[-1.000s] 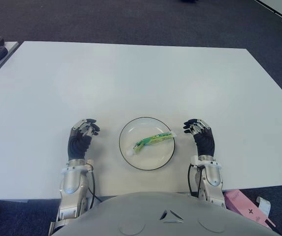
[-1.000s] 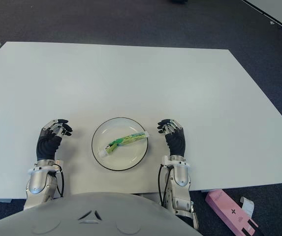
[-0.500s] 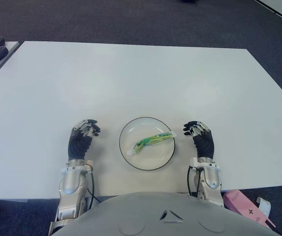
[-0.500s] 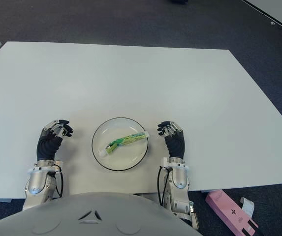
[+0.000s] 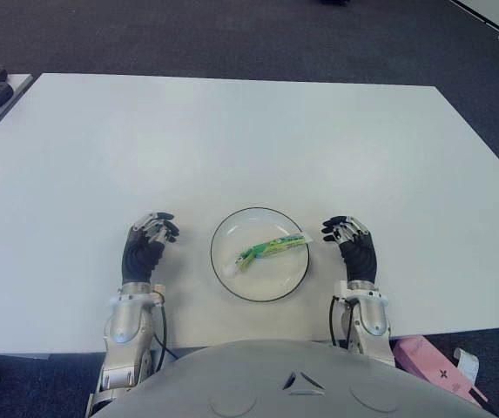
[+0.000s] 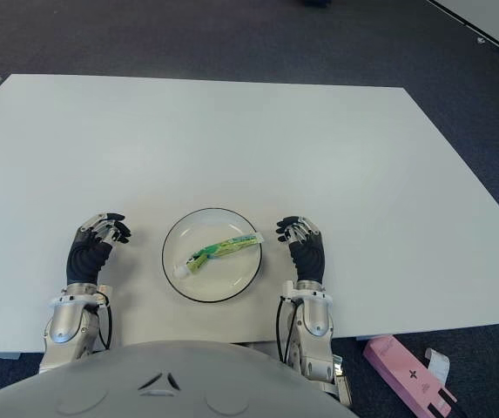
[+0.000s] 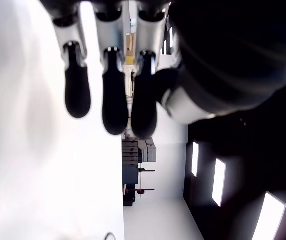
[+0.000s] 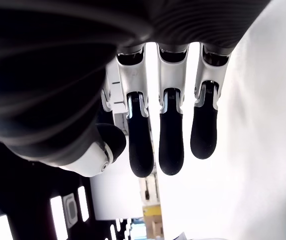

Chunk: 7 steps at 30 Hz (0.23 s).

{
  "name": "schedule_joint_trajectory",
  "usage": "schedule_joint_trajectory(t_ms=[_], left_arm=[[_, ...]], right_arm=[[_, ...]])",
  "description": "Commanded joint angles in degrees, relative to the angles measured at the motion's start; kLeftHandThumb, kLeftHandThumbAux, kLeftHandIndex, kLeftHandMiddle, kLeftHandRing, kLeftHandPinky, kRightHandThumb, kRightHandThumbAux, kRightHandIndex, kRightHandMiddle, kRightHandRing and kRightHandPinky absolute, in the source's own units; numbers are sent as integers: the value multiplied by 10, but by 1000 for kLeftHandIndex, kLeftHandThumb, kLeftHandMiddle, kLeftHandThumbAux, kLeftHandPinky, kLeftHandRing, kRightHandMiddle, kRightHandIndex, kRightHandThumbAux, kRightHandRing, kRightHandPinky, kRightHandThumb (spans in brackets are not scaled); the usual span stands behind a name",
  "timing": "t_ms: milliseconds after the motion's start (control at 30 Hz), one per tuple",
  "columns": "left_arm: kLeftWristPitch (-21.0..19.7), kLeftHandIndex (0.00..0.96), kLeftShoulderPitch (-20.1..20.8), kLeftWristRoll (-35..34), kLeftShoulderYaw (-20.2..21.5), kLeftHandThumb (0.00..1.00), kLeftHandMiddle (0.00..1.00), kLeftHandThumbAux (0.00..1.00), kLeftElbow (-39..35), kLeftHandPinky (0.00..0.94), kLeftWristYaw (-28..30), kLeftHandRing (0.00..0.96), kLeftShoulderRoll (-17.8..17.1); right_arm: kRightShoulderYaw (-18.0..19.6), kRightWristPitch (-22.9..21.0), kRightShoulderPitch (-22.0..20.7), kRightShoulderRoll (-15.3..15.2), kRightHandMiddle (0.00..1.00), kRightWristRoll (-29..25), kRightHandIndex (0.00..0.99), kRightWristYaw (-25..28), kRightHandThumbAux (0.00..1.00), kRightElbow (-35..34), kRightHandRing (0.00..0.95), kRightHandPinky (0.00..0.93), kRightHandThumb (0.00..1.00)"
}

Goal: Put the toothpaste on the table into the plate.

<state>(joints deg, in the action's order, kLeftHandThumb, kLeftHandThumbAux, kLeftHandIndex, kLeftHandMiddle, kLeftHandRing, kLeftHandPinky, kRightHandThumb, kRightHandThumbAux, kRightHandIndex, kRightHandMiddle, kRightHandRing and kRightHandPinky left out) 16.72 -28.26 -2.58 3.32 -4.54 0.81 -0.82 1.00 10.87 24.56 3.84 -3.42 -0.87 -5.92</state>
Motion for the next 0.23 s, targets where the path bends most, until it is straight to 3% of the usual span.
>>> schedule_joint_trajectory(t_ms=[33, 233], left_arm=[[-16, 432, -3, -2, -5, 702, 572, 720, -4, 535, 6, 553, 0], [-20, 432, -7, 2, -7, 702, 570, 720, -8, 537, 8, 553, -1]], right_arm=[[-5, -14, 4, -3, 492, 7, 429, 1, 724, -3, 483, 492, 705], [-8, -9, 8, -6, 492, 11, 429, 1, 725, -4, 483, 497, 705]])
